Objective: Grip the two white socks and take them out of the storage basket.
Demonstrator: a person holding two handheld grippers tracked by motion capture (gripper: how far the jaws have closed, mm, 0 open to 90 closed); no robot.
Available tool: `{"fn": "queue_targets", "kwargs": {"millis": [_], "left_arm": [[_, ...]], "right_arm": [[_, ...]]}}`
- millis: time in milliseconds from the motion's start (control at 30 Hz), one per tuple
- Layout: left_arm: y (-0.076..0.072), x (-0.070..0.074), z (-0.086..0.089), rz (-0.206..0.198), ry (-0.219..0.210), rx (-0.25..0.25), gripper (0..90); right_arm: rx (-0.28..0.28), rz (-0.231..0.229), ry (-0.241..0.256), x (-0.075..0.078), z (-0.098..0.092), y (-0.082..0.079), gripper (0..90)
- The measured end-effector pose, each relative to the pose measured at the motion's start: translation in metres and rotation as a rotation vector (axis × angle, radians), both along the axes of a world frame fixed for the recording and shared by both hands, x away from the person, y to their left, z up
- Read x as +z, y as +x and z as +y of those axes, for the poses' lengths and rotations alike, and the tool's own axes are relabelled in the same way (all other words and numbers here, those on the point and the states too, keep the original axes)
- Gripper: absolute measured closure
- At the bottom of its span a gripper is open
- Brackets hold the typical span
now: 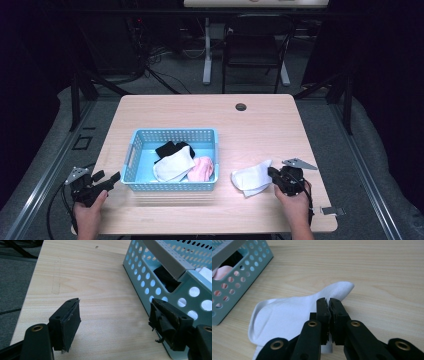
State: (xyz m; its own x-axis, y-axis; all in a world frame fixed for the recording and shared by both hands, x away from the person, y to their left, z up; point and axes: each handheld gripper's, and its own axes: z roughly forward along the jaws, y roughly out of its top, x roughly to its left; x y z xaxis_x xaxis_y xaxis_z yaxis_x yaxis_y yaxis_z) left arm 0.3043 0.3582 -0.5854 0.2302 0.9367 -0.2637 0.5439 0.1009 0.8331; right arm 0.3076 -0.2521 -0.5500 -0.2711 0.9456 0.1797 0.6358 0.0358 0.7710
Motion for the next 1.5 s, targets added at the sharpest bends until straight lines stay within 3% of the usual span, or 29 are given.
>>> {"fn": "queue_targets", "kwargs": {"millis": [100, 233, 300, 433, 567, 700, 933, 1133, 1500], "left_arm": [[0.000, 0.000, 0.000, 0.001, -0.003, 0.001, 24.8], [0.000, 0.000, 0.000, 0.000, -0.001, 0.000, 24.8], [0.000, 0.000, 0.000, -0.001, -0.001, 0.000, 24.8], [0.000, 0.000, 0.000, -0.001, -0.004, 0.002, 24.8], [0.000, 0.000, 0.001, -0.002, -0.005, 0.004, 24.8], [0.000, 0.000, 0.000, -0.005, -0.007, 0.004, 24.8], [-0.001, 0.000, 0.001, 0.001, -0.007, 0.004, 24.8], [-0.001, 0.000, 0.001, -0.005, -0.011, 0.010, 24.8], [-0.001, 0.000, 0.001, -0.005, -0.012, 0.011, 24.8]], "right_arm": [[-0.037, 0.003, 0.017, -0.004, -0.004, 0.002, 77.2], [-0.073, -0.068, 0.014, -0.005, -0.006, -0.001, 63.8], [-0.074, -0.095, 0.026, -0.004, -0.005, -0.002, 61.5], [-0.068, -0.124, 0.001, -0.003, -0.002, -0.004, 59.6], [-0.040, -0.141, -0.008, 0.001, 0.005, -0.005, 57.7], [0.000, -0.149, 0.015, 0.007, 0.015, -0.007, 56.7], [0.082, -0.224, -0.056, 0.036, 0.047, -0.013, 50.6], [0.145, -0.201, -0.019, 0.054, 0.067, -0.005, 51.6], [0.251, -0.156, -0.056, 0.083, 0.106, 0.015, 48.1]]}}
